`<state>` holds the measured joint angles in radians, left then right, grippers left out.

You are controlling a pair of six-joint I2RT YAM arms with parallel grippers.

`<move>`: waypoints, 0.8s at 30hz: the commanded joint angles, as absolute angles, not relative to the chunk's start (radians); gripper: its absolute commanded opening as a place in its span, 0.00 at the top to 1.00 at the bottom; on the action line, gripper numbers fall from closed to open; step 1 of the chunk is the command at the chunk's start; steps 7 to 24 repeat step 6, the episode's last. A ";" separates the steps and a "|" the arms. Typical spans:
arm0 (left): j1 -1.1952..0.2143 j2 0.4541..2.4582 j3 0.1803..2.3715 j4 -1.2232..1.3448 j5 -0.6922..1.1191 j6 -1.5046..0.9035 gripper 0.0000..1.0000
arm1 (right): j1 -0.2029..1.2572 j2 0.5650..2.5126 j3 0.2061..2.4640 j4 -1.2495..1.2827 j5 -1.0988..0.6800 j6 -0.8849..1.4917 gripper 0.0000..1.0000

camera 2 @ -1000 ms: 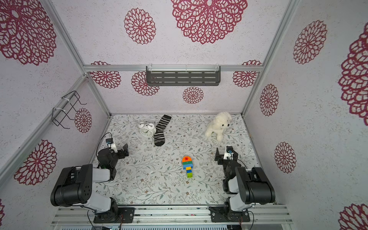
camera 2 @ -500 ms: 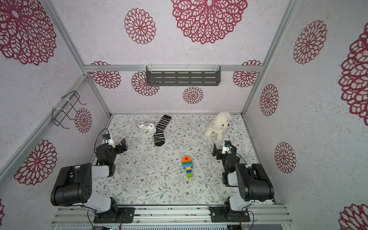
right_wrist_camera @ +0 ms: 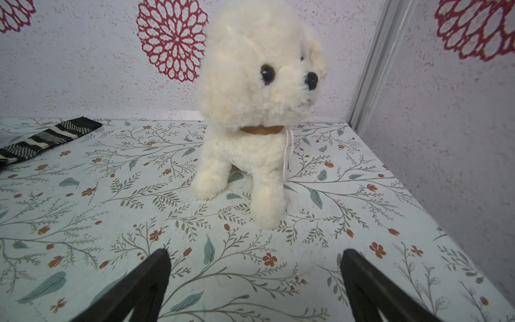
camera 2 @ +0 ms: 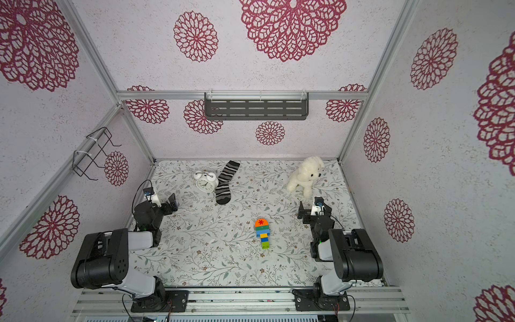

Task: Assemble an ice cream with lego
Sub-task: Reset both arms

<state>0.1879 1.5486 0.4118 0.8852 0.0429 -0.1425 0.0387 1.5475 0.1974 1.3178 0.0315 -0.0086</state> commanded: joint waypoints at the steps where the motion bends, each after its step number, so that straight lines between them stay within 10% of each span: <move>1: 0.188 1.546 0.414 0.884 0.037 -0.140 0.03 | 0.044 1.540 0.221 1.324 0.048 -0.015 0.01; 24: 0.187 1.546 0.414 0.884 0.036 -0.140 0.03 | 0.044 1.535 0.210 1.341 0.048 -0.015 0.01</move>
